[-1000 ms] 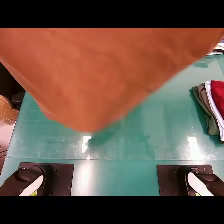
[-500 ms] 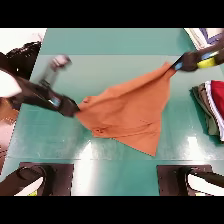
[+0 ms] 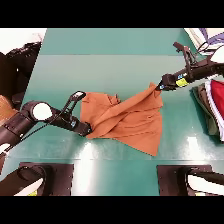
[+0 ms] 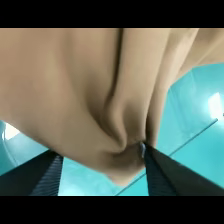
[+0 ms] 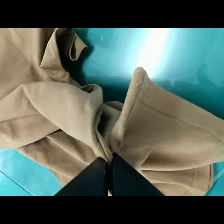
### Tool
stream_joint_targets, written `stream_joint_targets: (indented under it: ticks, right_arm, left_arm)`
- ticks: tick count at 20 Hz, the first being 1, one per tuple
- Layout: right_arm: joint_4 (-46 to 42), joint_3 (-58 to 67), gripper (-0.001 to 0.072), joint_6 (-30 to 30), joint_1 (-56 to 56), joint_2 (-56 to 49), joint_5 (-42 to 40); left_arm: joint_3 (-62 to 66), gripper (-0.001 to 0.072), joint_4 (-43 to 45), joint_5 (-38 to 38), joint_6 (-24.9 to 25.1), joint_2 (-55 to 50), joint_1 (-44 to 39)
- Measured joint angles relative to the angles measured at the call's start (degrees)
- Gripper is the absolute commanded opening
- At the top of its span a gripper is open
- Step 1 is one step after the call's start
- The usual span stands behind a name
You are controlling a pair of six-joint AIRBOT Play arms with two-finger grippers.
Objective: Fold the shirts.
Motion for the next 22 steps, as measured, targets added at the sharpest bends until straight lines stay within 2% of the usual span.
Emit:
stream_joint_targets:
  ticks: [3, 4, 9, 15, 20, 21, 22]
  right_arm:
    - [0.02, -0.37, 0.0013, 0.0, 0.07, -0.09, -0.11]
    - [0.04, -0.46, 0.0014, 0.0, 0.07, -0.09, -0.11]
    - [0.07, -0.57, 0.0014, 0.0, 0.07, -0.09, -0.09]
    - [0.07, -0.59, 0.0013, -0.02, 0.09, -0.09, -0.11]
    - [0.07, -0.59, 0.0014, -0.02, 0.09, -0.09, -0.2]
    - [0.07, -0.59, 0.0014, -0.02, 0.07, -0.09, -0.2]
    - [0.07, -0.59, 0.0014, -0.02, 0.09, -0.09, -0.2]
  left_arm:
    - [6.93, 0.057, 3.23, -0.74, 0.0, 0.0, 4.87]
    - [9.31, 0.0479, 4.26, -0.35, 0.0, -0.13, 7.37]
    - [16.59, 0.0484, 5.7, 2.08, 1.01, -7.13, 18.1]
    - [19.71, 0.0484, -6.1, 4.11, 9.11, -26.05, 20.87]
    - [23.41, 0.0481, -11.13, 5.25, 11.65, -34.97, 19.06]
    - [23.89, 0.0363, -11.61, 6.1, 11.8, -35.76, 18.69]
    - [24.33, 0.0033, -11.82, 6.84, 11.8, -36.24, 18.53]
